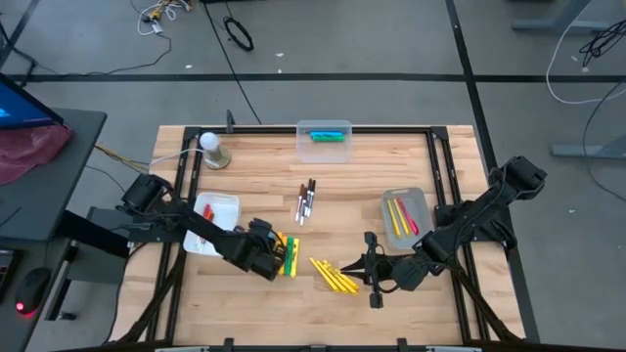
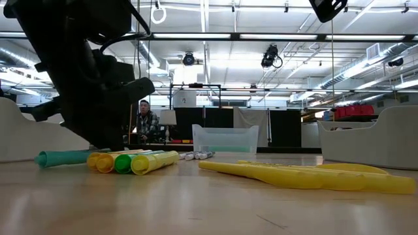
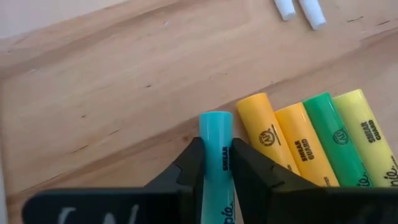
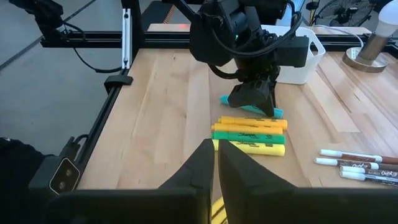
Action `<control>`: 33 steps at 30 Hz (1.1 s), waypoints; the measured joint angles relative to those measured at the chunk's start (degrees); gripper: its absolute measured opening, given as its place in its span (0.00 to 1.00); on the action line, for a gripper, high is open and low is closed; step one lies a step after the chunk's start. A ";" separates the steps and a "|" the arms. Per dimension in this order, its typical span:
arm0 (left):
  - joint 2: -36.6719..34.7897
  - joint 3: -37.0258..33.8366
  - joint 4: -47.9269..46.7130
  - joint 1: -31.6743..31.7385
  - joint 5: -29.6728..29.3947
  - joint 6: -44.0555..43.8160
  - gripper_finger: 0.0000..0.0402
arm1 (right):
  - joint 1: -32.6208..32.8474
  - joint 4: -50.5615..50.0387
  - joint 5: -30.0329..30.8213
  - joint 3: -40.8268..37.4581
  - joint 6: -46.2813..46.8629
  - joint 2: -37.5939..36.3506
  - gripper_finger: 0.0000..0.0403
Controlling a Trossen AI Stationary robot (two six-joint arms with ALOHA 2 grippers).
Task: Pick & Place Markers
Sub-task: Put the light blue highlighter pen into the transparent bin
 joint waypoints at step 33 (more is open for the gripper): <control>-8.70 0.09 65.69 -2.47 -20.64 72.06 0.16 | -11.67 56.52 -1.69 -5.81 -7.56 22.98 0.42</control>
